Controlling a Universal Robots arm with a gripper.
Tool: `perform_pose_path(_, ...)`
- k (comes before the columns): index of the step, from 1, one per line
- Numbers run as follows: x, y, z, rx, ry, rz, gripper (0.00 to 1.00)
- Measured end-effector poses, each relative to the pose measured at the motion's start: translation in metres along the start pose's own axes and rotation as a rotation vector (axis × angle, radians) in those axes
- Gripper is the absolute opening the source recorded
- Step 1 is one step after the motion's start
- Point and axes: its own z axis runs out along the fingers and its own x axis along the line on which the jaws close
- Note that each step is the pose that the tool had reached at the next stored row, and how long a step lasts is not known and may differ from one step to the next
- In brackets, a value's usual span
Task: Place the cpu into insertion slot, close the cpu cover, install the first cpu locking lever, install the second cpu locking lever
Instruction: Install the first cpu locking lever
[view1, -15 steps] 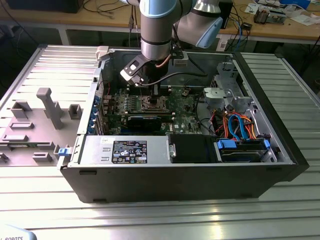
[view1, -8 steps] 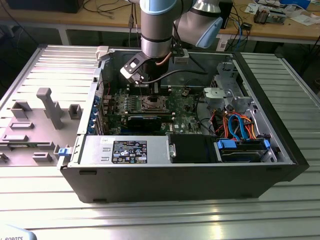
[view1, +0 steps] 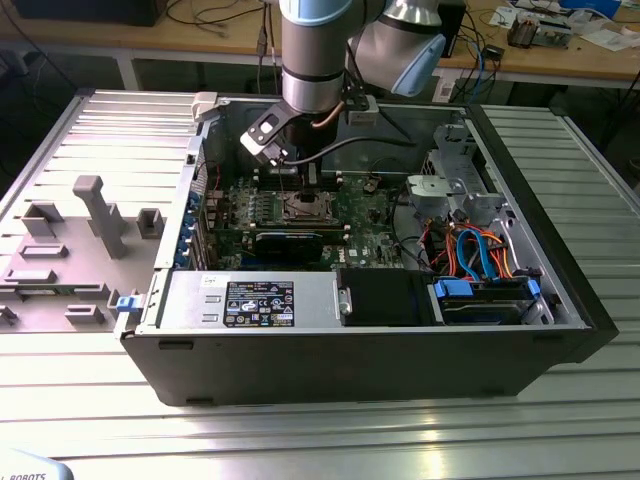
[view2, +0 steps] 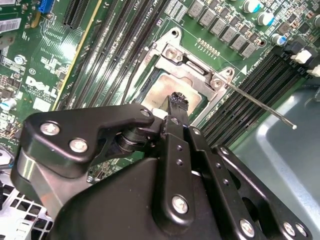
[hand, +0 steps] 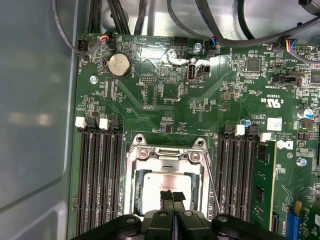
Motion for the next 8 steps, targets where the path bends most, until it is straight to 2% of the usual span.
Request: perform_pose_path(8, 0.0001, 0.0001, -0.0059, 0.0000, 0.0000, 0.000, 0.11)
